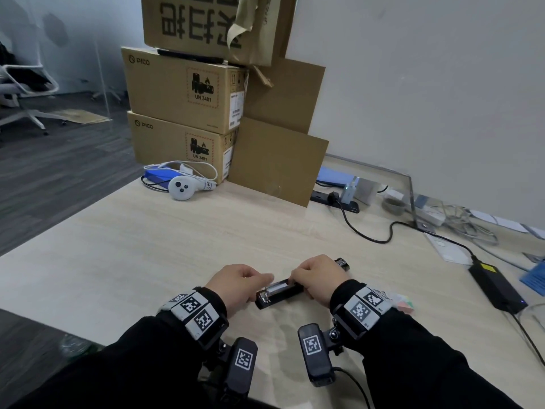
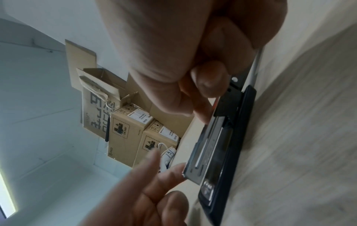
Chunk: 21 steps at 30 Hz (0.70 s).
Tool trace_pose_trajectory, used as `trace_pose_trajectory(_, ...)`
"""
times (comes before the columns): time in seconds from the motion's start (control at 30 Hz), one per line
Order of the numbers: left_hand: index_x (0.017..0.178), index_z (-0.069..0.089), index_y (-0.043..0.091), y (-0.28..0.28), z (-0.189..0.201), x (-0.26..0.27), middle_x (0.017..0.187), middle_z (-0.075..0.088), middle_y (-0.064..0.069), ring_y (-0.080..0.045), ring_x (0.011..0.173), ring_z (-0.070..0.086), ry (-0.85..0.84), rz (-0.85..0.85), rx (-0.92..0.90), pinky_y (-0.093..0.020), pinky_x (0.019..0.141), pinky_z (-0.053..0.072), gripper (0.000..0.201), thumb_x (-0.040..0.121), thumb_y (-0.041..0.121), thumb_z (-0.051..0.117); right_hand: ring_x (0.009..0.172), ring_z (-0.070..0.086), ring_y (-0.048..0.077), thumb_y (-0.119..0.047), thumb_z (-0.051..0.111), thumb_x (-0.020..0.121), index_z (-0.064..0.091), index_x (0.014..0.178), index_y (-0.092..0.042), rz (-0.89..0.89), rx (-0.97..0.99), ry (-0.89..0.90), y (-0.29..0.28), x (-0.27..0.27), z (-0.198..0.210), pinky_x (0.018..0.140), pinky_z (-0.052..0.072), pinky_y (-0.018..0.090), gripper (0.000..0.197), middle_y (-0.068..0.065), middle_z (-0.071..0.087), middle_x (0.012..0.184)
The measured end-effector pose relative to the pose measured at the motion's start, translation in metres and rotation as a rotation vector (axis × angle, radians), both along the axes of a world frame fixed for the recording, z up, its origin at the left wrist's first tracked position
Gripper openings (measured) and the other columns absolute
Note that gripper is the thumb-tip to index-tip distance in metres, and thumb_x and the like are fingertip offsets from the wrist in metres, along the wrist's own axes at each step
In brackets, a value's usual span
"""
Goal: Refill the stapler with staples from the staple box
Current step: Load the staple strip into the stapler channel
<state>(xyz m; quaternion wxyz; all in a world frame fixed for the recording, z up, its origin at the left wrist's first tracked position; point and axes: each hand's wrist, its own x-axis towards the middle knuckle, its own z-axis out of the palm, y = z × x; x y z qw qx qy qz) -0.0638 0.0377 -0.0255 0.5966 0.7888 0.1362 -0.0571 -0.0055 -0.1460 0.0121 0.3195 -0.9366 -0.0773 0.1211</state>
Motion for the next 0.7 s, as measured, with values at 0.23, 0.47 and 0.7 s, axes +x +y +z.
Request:
trace_pose_trajectory(0.23,0.094,0.064,0.008,0.002,0.023,-0.007,0.063,0.056,-0.003,-0.012,0.048,0.041,0.15,0.194,-0.795,-0.024,0.044,0.026,0.058,0.09,0.064,0.048,0.059,0.055,0.002,-0.031,0.067,0.08,0.073,0.082,-0.03,0.153,0.172,-0.257,0.011,-0.032,0.01,0.067,0.051,0.027,0.007,-0.012,0.06,0.059)
trace_pose_trajectory(0.47,0.1,0.061,0.002,-0.004,0.038,-0.009,0.078,0.062,-0.014,-0.023,0.053,0.049,0.092,0.247,-1.02,-0.034,0.056,0.048,0.059,0.091,0.06,0.05,0.077,0.059,0.004,-0.035,0.063,0.077,0.069,0.094,-0.033,0.413,0.062,-0.487,0.033,-0.054,0.006,0.073,0.051,0.027,0.018,-0.019,0.056,0.076)
trace_pose_trajectory(0.7,0.093,0.062,0.004,-0.012,0.039,-0.011,0.089,0.068,-0.016,-0.028,0.07,0.06,0.069,0.187,-0.966,-0.037,0.062,0.049,0.058,0.091,0.06,0.048,0.08,0.063,0.011,-0.036,0.067,0.075,0.073,0.09,-0.029,0.375,0.05,-0.419,0.035,-0.052,-0.001,0.077,0.053,0.035,0.018,-0.007,0.067,0.087)
